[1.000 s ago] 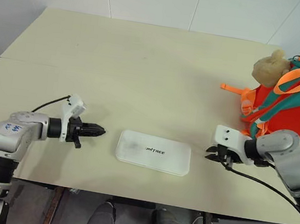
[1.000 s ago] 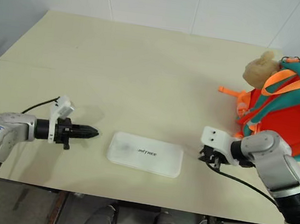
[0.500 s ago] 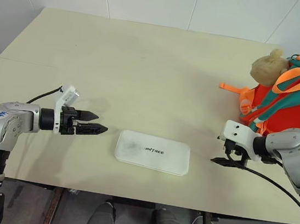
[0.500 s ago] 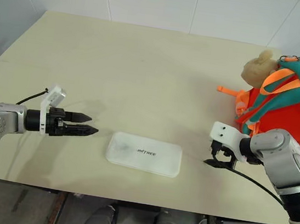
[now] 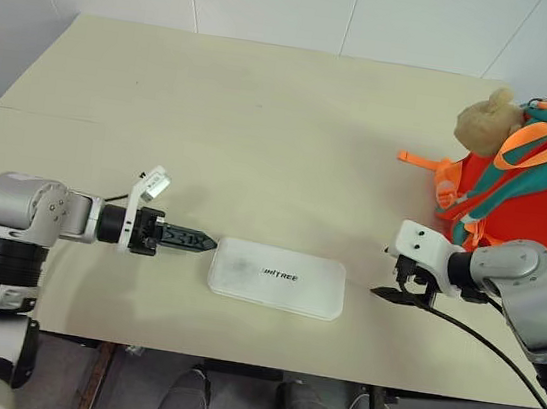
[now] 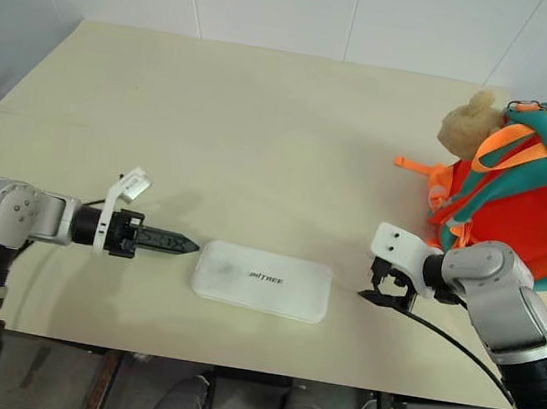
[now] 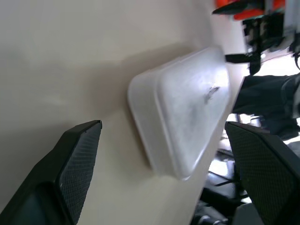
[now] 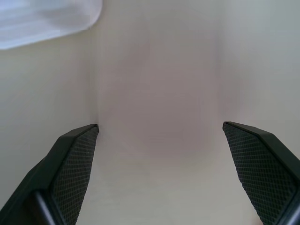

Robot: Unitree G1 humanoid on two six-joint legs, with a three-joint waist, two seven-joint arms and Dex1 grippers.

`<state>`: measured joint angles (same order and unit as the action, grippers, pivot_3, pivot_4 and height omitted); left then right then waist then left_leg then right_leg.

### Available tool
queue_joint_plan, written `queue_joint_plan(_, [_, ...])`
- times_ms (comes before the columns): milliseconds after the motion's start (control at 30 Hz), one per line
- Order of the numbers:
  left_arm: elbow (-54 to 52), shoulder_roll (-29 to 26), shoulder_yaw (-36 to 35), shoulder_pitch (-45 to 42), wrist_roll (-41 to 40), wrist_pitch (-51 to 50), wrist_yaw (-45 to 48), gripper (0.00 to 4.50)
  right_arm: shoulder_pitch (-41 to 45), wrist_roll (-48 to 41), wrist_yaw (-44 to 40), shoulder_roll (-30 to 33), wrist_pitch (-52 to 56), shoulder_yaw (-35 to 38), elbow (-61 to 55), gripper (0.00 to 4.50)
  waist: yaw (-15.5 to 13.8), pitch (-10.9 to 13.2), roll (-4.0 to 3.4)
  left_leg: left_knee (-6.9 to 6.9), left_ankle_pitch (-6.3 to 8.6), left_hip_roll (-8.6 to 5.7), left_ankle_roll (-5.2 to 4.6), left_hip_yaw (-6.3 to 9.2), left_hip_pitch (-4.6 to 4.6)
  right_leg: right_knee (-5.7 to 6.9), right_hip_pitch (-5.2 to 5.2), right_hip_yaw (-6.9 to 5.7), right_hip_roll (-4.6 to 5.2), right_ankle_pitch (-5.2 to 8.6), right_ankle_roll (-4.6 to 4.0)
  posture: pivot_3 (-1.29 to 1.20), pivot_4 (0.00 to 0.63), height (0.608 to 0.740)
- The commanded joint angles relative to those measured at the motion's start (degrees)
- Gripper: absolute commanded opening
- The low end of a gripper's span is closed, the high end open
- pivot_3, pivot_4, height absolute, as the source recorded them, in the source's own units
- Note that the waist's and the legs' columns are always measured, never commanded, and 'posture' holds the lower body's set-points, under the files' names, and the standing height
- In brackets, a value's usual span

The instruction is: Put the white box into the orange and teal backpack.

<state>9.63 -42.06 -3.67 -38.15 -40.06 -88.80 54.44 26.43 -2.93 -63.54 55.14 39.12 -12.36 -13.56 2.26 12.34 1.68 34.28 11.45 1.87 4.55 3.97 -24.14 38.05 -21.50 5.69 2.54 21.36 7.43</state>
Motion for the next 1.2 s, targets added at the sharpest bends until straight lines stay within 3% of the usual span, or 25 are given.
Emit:
queue_joint_plan(33, [1.1,1.5,-3.4,-0.2,-1.7,-2.9,-1.6,4.49,-1.4,-1.3,0.7,-0.7,1.6,0.6,-2.4,4.5,0.0,0.0,0.0,0.02,0.0,0.0,0.0,0.01,0.0,0.02,0.0,0.0,0.0,0.0,0.0,0.0,0.15,0.74])
queue_joint_plan(400, [7.6,8.2,-5.8,0.9,-2.0,-3.7,-5.8,4.49,-2.4,-1.9,3.2,-2.9,3.7,-0.2,-4.5,4.5,-0.3,0.0,0.04,0.38,0.0,-0.02,0.0,0.01,0.11,0.17,0.19,0.0,0.02,-0.06,0.09,0.0,0.15,0.74])
queue_joint_plan(700, [7.4,8.5,-2.7,1.8,-5.8,-3.7,-7.8,4.49,0.3,-1.3,4.2,-6.0,4.1,-2.6,-4.0,4.5,-0.2,0.0,0.04,0.32,0.05,-0.06,-0.03,0.0,0.76,-0.24,1.01,0.01,0.07,-0.18,0.22,0.0,0.15,0.74])
queue_joint_plan(1200, [3.4,11.6,-3.0,4.7,-9.3,-3.7,-13.4,4.49,1.4,-1.6,4.9,-7.9,6.0,-4.3,-5.3,4.5,-0.3,-0.1,0.05,0.07,0.05,-0.06,-0.02,0.0,0.87,-0.32,1.04,0.02,0.08,-0.15,0.17,0.0,0.15,0.74])
